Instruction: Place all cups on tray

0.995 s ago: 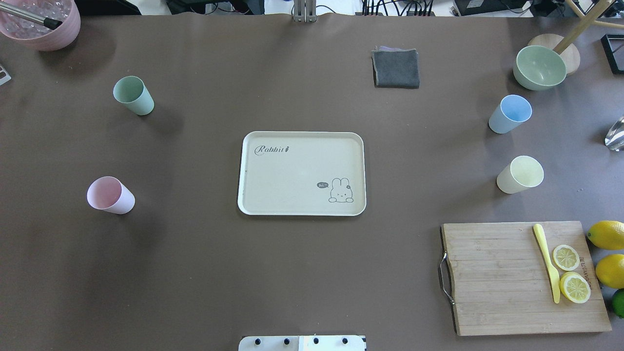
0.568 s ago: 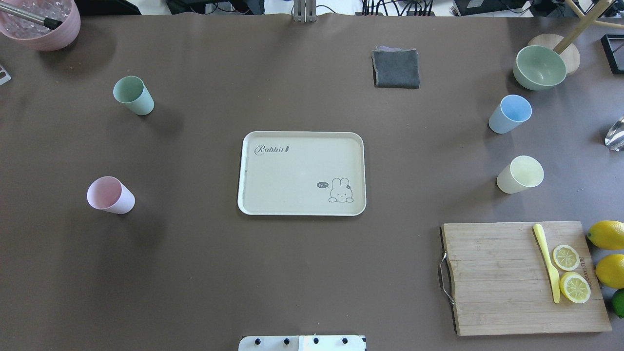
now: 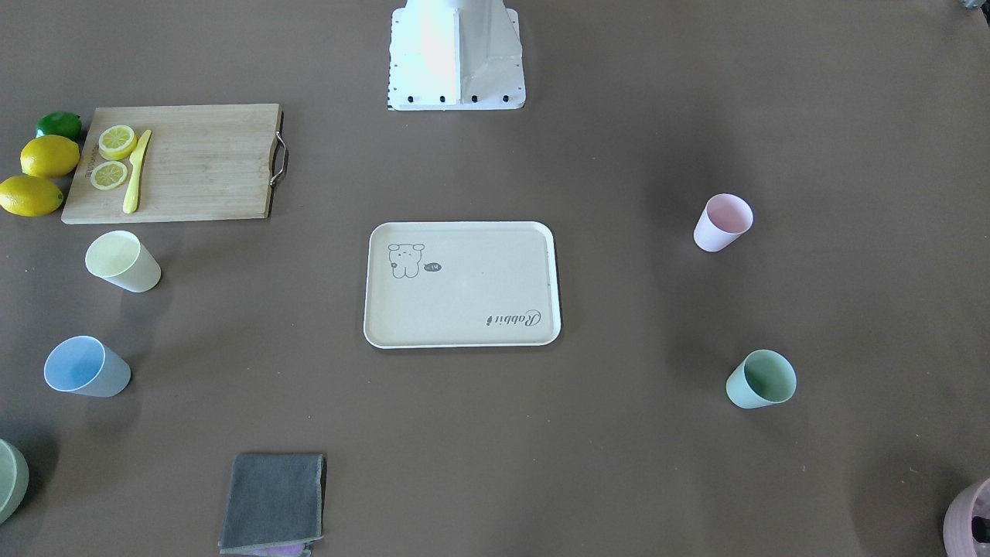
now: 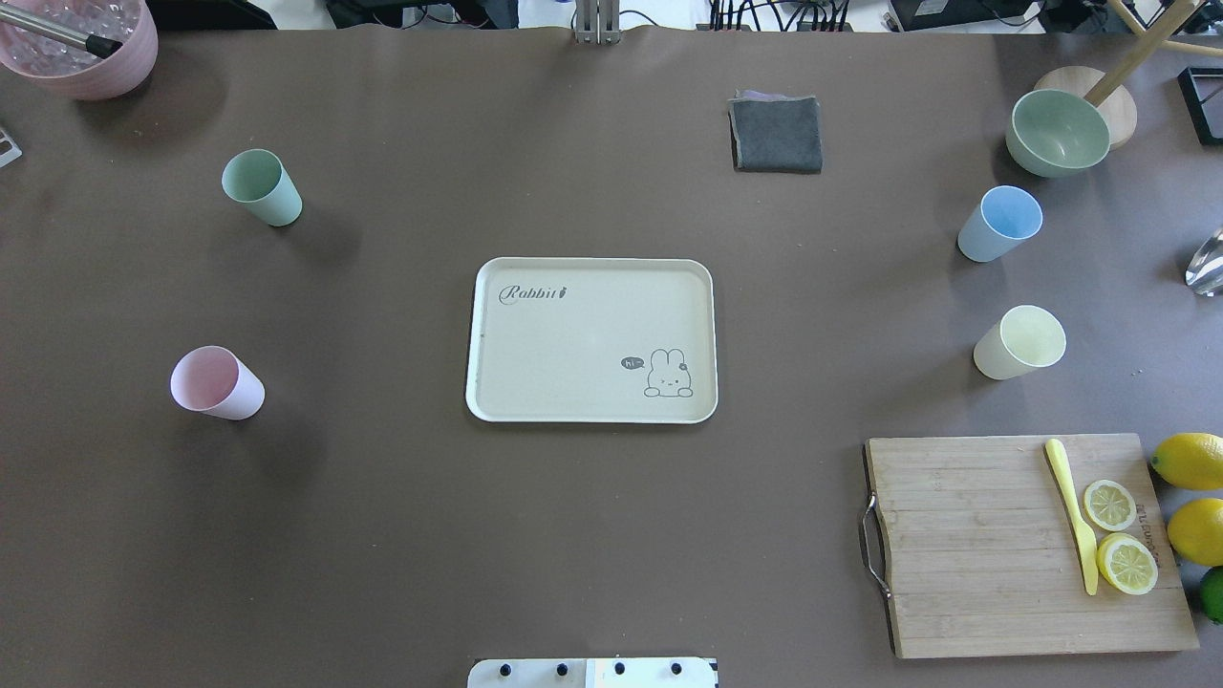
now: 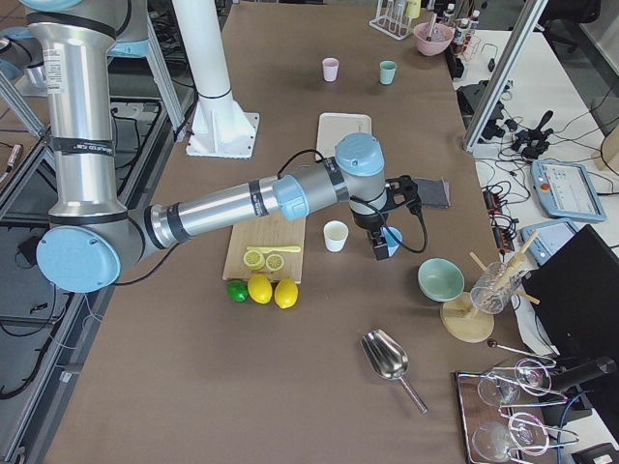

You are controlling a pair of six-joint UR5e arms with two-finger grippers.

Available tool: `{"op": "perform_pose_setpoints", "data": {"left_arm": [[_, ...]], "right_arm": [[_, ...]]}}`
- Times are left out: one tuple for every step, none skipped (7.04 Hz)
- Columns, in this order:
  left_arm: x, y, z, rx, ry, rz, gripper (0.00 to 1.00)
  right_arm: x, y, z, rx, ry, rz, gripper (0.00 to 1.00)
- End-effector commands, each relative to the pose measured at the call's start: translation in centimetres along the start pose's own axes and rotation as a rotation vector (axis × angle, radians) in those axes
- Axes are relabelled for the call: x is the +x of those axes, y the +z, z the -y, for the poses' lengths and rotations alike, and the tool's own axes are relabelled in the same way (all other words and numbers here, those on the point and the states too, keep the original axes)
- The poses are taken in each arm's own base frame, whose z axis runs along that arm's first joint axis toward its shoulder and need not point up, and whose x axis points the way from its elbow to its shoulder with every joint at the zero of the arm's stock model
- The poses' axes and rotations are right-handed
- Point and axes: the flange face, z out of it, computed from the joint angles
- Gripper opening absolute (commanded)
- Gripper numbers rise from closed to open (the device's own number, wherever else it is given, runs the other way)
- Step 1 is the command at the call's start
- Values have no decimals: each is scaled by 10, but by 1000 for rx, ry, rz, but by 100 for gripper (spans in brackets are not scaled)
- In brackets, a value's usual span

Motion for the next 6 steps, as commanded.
{"op": "perform_pose_setpoints", "data": {"left_arm": [[27, 38, 44, -13, 3, -49, 98], [45, 59, 68, -28, -38, -71, 98], [73, 105, 82, -90, -106, -103, 98], [102, 152, 97, -120, -128, -63, 98], [136, 197, 107, -137, -145, -13, 98], [166, 238, 119, -183, -131, -29, 98]], "right_arm": [[-74, 39, 30, -27, 120, 13, 100], [-107, 57, 36, -34, 142, 19, 100], [-123, 77, 34, -21, 138, -4, 100], [-126, 83, 33, -17, 144, -4, 100], [-130, 89, 30, -25, 137, -3, 100], [-134, 95, 29, -30, 129, -13, 100]]}}
